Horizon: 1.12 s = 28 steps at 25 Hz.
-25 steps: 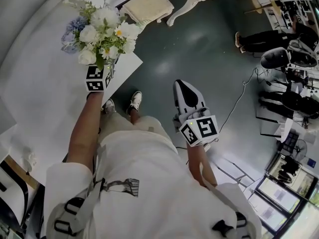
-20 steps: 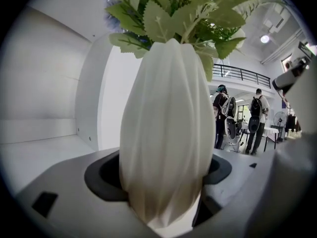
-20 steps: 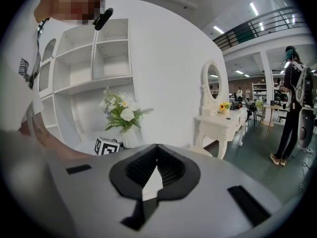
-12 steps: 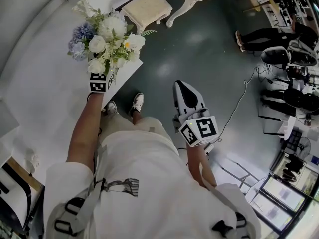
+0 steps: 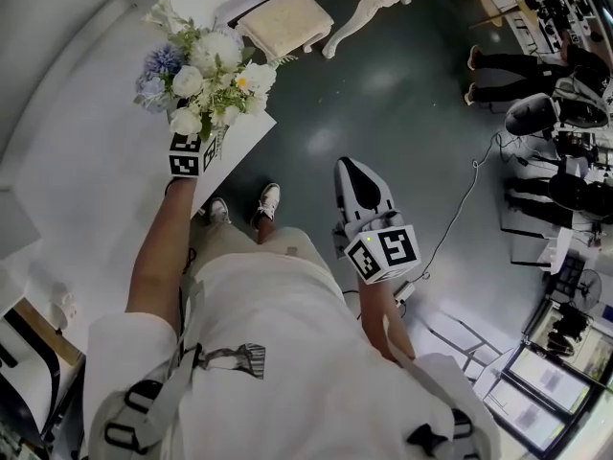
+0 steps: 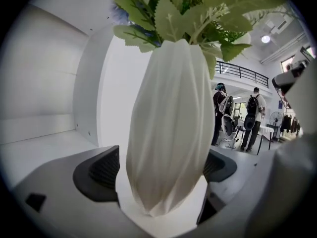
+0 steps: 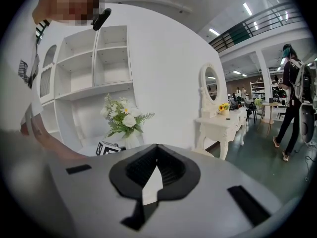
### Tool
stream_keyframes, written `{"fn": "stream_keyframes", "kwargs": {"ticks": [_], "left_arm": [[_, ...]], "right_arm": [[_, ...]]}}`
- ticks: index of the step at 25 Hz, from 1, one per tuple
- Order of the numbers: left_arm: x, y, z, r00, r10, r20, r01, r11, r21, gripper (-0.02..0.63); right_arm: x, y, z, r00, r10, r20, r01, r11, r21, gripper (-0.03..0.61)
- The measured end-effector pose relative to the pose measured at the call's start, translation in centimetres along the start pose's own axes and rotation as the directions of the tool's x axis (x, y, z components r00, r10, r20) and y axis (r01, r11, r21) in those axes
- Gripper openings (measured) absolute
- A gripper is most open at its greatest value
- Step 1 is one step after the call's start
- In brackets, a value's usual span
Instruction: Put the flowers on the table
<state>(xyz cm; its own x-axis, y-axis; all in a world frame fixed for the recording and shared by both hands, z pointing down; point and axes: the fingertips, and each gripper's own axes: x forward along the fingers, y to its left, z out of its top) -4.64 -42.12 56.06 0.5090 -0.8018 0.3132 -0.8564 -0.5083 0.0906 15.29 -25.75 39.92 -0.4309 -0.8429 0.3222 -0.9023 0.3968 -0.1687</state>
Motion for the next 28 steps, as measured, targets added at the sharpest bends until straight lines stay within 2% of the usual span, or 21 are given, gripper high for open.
{"fn": "stream_keyframes", "kwargs": {"ticks": [12, 19, 20, 25, 28], "left_arm": [[-5.6, 0.0, -0.8, 0.998, 0.051, -0.047, -0.051, 0.999, 0.007, 0.479], [-10.1, 2.3, -0.5, 0.981, 0.185, -0.055, -0.187, 0.981, -0.049, 0.460], [-10.8, 2.8, -0.3, 0.975, 0.213, -0.058, -0.216, 0.975, -0.059, 0.435], [-14.6, 4.5, 1.1, 0.939, 0.336, -0.068, -0.342, 0.934, -0.103, 0.221], [-17.0, 5.5, 3.3, 0.912, 0.408, -0.039, -0.410, 0.903, -0.132, 0.090]], "right_arm": [[2.1, 1.3, 1.5, 0.991, 0.112, 0.070, -0.116, 0.992, 0.056, 0.011], [4.4, 2.5, 2.5, 0.973, 0.211, 0.093, -0.216, 0.975, 0.048, 0.009], [4.8, 2.7, 2.8, 0.969, 0.229, 0.096, -0.233, 0.971, 0.043, 0.011], [5.8, 3.7, 4.2, 0.949, 0.295, 0.108, -0.298, 0.954, 0.014, 0.011], [6.9, 4.3, 5.7, 0.931, 0.346, 0.117, -0.348, 0.938, -0.011, 0.011]]}}
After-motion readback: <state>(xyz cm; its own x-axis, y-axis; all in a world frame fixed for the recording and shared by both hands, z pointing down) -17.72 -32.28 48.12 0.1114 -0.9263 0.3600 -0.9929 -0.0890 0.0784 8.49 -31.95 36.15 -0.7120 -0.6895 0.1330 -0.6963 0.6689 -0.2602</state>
